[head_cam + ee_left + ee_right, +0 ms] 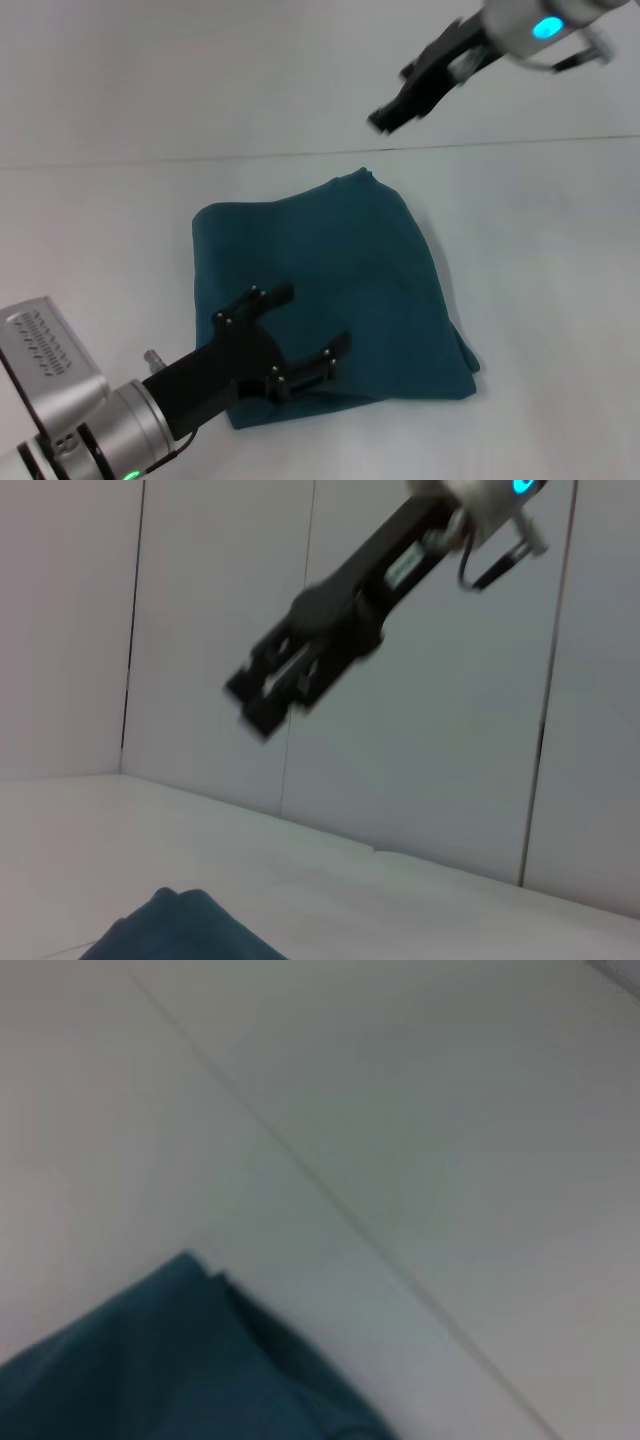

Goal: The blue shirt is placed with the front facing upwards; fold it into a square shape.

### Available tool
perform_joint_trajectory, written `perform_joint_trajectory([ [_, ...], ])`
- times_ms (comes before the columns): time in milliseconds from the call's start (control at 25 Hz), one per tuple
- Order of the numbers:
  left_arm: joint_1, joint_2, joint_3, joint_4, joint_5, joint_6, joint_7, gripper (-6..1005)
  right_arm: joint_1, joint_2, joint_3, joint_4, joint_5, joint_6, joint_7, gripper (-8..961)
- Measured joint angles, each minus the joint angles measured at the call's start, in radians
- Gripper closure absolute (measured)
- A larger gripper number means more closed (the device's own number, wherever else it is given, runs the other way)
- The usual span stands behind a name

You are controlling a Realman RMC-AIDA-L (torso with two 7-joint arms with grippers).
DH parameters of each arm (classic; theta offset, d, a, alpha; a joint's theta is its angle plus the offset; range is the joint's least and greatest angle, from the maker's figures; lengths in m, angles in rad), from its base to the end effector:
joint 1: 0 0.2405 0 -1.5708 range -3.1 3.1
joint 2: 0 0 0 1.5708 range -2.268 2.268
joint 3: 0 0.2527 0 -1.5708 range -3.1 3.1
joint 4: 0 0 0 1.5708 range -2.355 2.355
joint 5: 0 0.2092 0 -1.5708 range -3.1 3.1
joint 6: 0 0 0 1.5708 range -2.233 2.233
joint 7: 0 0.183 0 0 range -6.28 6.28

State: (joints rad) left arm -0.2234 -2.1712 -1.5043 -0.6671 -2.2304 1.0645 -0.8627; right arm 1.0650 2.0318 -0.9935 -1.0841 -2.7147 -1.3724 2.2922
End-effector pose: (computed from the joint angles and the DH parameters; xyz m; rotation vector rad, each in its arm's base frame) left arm -0.2078 0.3061 -0.1187 -2.4091 -0.4680 -0.9233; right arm 0.0868 0.4832 0.0257 -2.4968 0.4678 -0.2315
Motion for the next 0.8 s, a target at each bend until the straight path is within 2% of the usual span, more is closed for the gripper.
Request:
perform_joint_trajectory([
  [40, 0.001, 0.0, -0.005, 0.008, 0.0, 0.011, 0.003, 65, 0.02, 0.016, -0.013, 0.036, -0.029, 0.021, 0.007, 253],
  [80, 0.003, 0.001, -0.015, 0.019, 0.0, 0.03, 0.01, 65, 0.02, 0.016, -0.013, 0.036, -0.029, 0.021, 0.007, 236],
  [120, 0.003, 0.001, -0.015, 0.019, 0.0, 0.03, 0.01, 65, 0.052, 0.039, -0.019, 0.105, -0.057, 0.06, 0.003, 220],
  [160, 0.007, 0.001, -0.026, 0.029, 0.0, 0.049, 0.018, 65, 0.061, 0.048, -0.032, 0.155, -0.067, 0.097, -0.001, 203],
  [200, 0.009, 0.001, -0.033, 0.036, 0.0, 0.059, 0.021, 65, 0.062, 0.049, -0.036, 0.163, -0.067, 0.104, -0.001, 187],
  [440, 0.014, 0.001, -0.052, 0.06, -0.001, 0.077, 0.026, 65, 0.054, 0.056, -0.129, 0.31, -0.069, 0.264, 0.014, 257],
  [560, 0.012, 0.001, -0.052, 0.067, -0.002, 0.082, 0.027, 65, 0.046, 0.064, -0.152, 0.344, -0.035, 0.299, -0.001, 403],
  [800, 0.009, 0.001, -0.054, 0.078, -0.002, 0.083, 0.027, 65, 0.047, 0.063, -0.233, 0.441, 0.013, 0.41, -0.003, 662],
])
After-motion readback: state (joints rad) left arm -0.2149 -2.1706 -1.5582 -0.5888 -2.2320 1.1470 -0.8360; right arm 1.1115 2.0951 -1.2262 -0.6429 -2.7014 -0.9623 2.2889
